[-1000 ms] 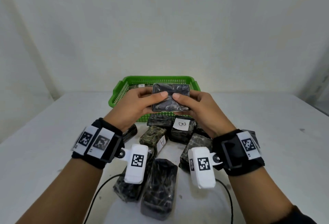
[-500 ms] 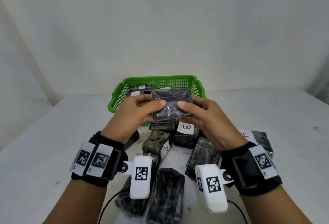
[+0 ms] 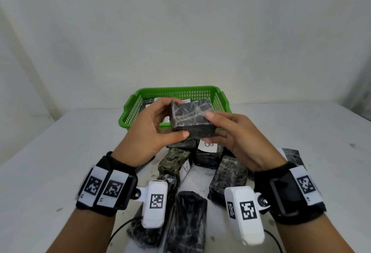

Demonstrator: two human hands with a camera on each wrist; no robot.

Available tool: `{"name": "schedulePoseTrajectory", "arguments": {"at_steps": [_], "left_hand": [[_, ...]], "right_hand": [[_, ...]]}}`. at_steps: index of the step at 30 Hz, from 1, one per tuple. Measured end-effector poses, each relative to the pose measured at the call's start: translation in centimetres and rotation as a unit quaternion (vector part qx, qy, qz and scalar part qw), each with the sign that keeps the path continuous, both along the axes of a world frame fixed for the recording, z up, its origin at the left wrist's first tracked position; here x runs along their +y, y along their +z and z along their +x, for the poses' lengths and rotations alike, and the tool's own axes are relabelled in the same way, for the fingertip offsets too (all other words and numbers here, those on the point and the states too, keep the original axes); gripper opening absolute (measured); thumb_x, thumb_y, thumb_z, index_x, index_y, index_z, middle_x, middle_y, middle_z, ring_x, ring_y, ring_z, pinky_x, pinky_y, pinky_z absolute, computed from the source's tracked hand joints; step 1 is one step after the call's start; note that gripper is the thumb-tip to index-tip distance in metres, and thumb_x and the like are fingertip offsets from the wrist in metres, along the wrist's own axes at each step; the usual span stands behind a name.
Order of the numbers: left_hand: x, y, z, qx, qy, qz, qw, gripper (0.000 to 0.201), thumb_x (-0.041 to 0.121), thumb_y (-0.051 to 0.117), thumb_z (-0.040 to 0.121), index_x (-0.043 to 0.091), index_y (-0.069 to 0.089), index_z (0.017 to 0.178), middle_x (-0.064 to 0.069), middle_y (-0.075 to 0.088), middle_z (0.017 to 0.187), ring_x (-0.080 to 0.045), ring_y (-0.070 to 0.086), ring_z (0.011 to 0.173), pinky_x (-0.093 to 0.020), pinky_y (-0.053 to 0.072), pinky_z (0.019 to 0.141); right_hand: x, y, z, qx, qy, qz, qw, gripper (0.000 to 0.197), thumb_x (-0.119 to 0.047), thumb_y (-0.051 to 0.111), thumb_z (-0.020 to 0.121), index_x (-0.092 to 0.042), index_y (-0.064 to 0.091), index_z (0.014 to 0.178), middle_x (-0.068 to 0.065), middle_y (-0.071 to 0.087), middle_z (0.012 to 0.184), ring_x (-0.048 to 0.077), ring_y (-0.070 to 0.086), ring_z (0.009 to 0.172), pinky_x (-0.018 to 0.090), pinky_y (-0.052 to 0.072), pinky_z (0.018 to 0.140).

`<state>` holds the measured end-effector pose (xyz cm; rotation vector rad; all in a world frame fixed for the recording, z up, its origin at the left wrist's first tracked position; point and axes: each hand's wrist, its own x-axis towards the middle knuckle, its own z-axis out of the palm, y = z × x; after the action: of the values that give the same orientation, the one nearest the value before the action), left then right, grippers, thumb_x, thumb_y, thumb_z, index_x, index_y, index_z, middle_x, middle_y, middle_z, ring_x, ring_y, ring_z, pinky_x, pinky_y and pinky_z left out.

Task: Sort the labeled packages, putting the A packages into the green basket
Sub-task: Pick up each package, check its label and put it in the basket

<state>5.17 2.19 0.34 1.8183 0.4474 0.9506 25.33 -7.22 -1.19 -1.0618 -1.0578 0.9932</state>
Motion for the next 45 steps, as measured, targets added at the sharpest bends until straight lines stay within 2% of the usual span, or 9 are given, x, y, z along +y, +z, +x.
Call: {"name": "schedulePoseTrajectory", "arguments": {"at_steps": [5, 9, 12, 17, 26, 29, 33, 39, 45], "left_hand": [[-0.1, -0.2, 0.0, 0.000, -0.001, -0.079, 0.997, 0.072, 0.043, 0.083, 0.067, 0.023, 0.058, 0.132, 0.001, 0.068, 0.126, -0.018, 0.065, 0.118, -0.041, 0.052, 0.099], [0.3, -0.8, 0.6, -0.010, 0.063, -0.057, 0.996, 0.041, 0.022, 0.080, 0.077, 0.019, 0.070, 0.117, -0.004, 0.076, 0.108, -0.022, 0.071, 0.104, -0.034, 0.057, 0.087], [0.0, -0.9, 0.5, -0.002, 0.056, -0.038, 0.998, 0.040, 0.008, 0.078, 0.081, 0.018, 0.068, 0.118, -0.005, 0.076, 0.107, -0.020, 0.072, 0.100, -0.026, 0.058, 0.080], [-0.7, -1.0, 0.8, 0.024, 0.031, -0.093, 0.995, 0.062, 0.042, 0.081, 0.070, 0.016, 0.065, 0.124, -0.002, 0.074, 0.116, -0.019, 0.070, 0.110, -0.045, 0.055, 0.096], [-0.8, -0.9, 0.7, 0.003, 0.068, -0.098, 0.993, 0.053, 0.040, 0.077, 0.073, 0.010, 0.069, 0.116, -0.006, 0.075, 0.112, -0.025, 0.071, 0.107, -0.053, 0.053, 0.097], [-0.8, -1.0, 0.7, 0.003, 0.081, -0.088, 0.993, 0.033, 0.026, 0.075, 0.084, 0.009, 0.070, 0.112, -0.007, 0.076, 0.107, -0.026, 0.073, 0.101, -0.053, 0.054, 0.095], [-1.2, -0.9, 0.7, 0.019, 0.073, -0.080, 0.994, 0.052, 0.044, 0.075, 0.072, 0.013, 0.070, 0.113, -0.004, 0.075, 0.110, -0.023, 0.071, 0.105, -0.051, 0.055, 0.095], [-0.9, -0.9, 0.5, 0.007, 0.087, -0.052, 0.995, 0.048, 0.026, 0.077, 0.074, 0.017, 0.067, 0.120, -0.001, 0.074, 0.114, -0.018, 0.070, 0.109, -0.047, 0.054, 0.098], [-1.1, -0.9, 0.3, 0.017, 0.043, -0.006, 0.999, 0.059, 0.009, 0.083, 0.076, 0.018, 0.058, 0.129, 0.002, 0.067, 0.127, -0.014, 0.063, 0.119, -0.035, 0.052, 0.100]], "right_hand": [[0.4, -0.4, -0.3, 0.024, -0.027, 0.018, 0.999, 0.058, -0.018, 0.080, 0.079, -0.004, 0.062, 0.133, 0.010, 0.079, 0.115, 0.019, 0.076, 0.104, 0.033, 0.061, 0.091], [0.5, -0.8, -0.4, -0.010, -0.041, 0.011, 0.999, 0.037, 0.003, 0.075, 0.087, -0.022, 0.068, 0.114, 0.003, 0.081, 0.100, 0.015, 0.078, 0.098, 0.028, 0.062, 0.088], [0.6, -0.8, -0.8, -0.024, -0.051, 0.012, 0.998, 0.043, -0.014, 0.086, 0.080, -0.016, 0.072, 0.121, 0.009, 0.078, 0.116, 0.021, 0.075, 0.110, 0.037, 0.060, 0.094], [0.5, -0.8, -0.7, -0.063, -0.092, 0.021, 0.994, 0.047, -0.027, 0.087, 0.078, -0.018, 0.074, 0.123, 0.006, 0.078, 0.117, 0.021, 0.075, 0.112, 0.047, 0.058, 0.102], [0.3, -0.7, -0.6, -0.125, -0.053, 0.003, 0.991, 0.076, -0.045, 0.090, 0.061, -0.019, 0.069, 0.130, 0.000, 0.076, 0.124, 0.015, 0.070, 0.121, 0.044, 0.051, 0.111], [0.2, -0.6, -0.7, -0.127, -0.057, -0.005, 0.990, 0.063, -0.047, 0.094, 0.064, -0.032, 0.070, 0.121, -0.010, 0.074, 0.121, 0.004, 0.067, 0.118, 0.038, 0.051, 0.110], [-0.1, -0.4, -1.1, -0.117, -0.092, 0.000, 0.989, 0.032, -0.029, 0.084, 0.083, -0.037, 0.066, 0.108, -0.015, 0.075, 0.111, -0.011, 0.067, 0.106, 0.030, 0.055, 0.105], [0.1, -0.4, -0.8, -0.100, -0.044, -0.033, 0.994, 0.074, -0.060, 0.085, 0.068, -0.020, 0.069, 0.129, 0.000, 0.077, 0.120, 0.020, 0.073, 0.114, 0.039, 0.057, 0.101], [-0.2, -0.1, -0.3, -0.025, -0.020, -0.050, 0.998, 0.031, -0.032, 0.072, 0.091, -0.006, 0.076, 0.108, 0.017, 0.079, 0.109, 0.027, 0.076, 0.096, 0.037, 0.063, 0.089]]}}
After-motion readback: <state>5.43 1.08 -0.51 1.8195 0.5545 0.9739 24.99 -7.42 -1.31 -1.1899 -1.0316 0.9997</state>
